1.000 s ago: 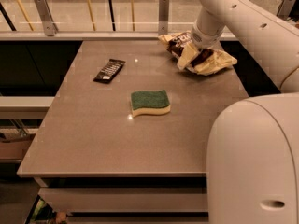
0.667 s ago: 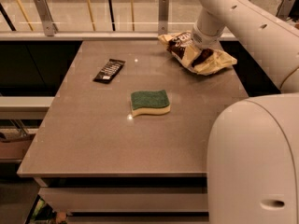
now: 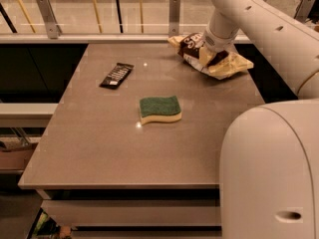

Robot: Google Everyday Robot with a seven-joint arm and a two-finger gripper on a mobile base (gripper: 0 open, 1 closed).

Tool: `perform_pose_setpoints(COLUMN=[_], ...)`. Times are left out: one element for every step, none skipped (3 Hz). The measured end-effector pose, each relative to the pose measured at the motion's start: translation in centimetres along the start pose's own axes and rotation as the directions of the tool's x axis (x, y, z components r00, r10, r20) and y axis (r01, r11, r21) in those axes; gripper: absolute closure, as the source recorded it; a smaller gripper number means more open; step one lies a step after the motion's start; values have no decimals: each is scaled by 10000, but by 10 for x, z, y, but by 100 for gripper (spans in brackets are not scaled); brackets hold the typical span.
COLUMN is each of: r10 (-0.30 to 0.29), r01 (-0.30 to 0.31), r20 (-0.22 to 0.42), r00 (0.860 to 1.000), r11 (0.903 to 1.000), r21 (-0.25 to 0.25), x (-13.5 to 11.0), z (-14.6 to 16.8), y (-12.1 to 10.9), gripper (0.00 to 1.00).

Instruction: Pick brown chip bag

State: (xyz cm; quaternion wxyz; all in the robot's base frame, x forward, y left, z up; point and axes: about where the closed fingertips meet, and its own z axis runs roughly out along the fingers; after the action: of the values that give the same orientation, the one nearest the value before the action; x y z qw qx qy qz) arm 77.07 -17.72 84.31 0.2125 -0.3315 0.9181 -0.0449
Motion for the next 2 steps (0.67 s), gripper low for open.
perform_pose_setpoints(r10=[0, -6], r01=[0, 6], r20=[-1, -1], r00=[10000, 10000], r11=[10000, 10000], r21=[-1, -18], x=[0, 0], z=[-1, 0], y=[0, 0], gripper=[100, 100])
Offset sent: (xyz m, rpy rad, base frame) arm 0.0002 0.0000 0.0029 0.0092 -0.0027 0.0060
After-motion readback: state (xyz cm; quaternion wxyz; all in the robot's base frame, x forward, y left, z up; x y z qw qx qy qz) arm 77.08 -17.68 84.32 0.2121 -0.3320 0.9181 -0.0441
